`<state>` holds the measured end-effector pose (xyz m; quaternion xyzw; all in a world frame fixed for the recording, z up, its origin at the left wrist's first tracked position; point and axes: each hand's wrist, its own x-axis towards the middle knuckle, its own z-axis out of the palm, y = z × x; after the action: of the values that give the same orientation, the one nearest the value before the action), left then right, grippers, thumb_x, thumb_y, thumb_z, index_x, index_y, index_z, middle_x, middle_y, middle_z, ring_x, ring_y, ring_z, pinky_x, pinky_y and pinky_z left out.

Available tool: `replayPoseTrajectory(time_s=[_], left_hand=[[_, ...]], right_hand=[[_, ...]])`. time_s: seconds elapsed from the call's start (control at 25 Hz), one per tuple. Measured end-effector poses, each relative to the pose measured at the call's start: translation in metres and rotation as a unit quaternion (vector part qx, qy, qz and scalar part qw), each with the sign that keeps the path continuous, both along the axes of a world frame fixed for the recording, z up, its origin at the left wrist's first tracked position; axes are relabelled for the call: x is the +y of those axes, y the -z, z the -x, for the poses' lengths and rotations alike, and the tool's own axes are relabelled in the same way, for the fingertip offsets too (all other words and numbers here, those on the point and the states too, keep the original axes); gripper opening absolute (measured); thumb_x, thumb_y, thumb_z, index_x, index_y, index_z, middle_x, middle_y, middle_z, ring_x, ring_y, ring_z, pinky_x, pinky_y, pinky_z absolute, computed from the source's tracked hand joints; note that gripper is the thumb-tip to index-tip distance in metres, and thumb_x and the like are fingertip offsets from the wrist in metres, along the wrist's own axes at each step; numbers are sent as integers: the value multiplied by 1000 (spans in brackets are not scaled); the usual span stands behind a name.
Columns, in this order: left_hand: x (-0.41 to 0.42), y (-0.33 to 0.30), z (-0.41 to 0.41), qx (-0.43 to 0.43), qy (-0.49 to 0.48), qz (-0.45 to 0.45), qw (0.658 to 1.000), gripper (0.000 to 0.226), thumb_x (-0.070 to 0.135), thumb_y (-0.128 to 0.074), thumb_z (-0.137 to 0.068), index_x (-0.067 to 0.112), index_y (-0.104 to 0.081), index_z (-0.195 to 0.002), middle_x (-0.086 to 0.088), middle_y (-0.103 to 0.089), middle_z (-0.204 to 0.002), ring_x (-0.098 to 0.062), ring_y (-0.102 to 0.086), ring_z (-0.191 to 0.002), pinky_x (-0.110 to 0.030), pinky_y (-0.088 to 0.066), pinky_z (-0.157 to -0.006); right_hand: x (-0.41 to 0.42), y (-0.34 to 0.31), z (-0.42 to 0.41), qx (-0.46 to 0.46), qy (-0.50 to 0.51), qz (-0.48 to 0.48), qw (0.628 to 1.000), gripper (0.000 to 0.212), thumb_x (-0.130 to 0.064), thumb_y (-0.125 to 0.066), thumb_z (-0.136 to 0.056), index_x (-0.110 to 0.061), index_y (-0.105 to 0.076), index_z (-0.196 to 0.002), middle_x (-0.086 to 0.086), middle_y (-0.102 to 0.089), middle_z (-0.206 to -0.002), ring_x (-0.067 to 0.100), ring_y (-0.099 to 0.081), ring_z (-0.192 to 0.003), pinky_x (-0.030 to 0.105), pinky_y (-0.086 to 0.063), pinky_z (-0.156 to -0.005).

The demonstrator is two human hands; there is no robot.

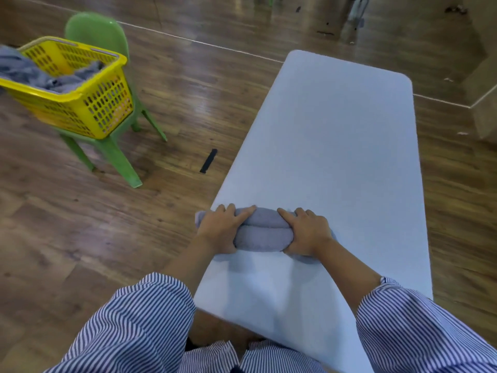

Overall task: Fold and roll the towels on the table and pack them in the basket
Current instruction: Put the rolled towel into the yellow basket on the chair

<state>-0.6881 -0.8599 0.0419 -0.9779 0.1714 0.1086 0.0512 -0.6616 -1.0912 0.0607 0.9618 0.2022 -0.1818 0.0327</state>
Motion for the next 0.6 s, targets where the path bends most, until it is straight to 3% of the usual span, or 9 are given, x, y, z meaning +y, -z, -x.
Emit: replayPoseTrajectory(time_s=[0.12,0.28,0.6], left_hand=[[67,-11,5,-14,-27,4,1000,101,47,-62,-72,35,0,-151,-8,-45,-119,-26,-49,-99,-37,-44,-71],[181,-31,24,-43,-51,-28,997,104,58,-66,-70,32,-7,-152,-12,-48,-120,-31,-51,-98,-38,-42,-67],[371,-49,87,-39,-179,-21,983,105,56,-66,-70,34,-1,-150,-8,-44,-125,-30,-49,-108,-37,-42,-73]], right_hand=[[65,-7,-9,-17,-34,-14,999,95,-62,-66,-62,-40,-17,-141,4,-47,-123,26,-50,-106,34,-43,-76],[179,-15,-9,-27,-78,-53,995,100,-67,-64,-60,-39,-15,-142,3,-47,-123,25,-50,-107,36,-44,-79],[382,-28,3,-25,-191,-85,978,98,-67,-62,-63,-41,-13,-144,3,-44,-123,25,-47,-111,36,-41,-80]])
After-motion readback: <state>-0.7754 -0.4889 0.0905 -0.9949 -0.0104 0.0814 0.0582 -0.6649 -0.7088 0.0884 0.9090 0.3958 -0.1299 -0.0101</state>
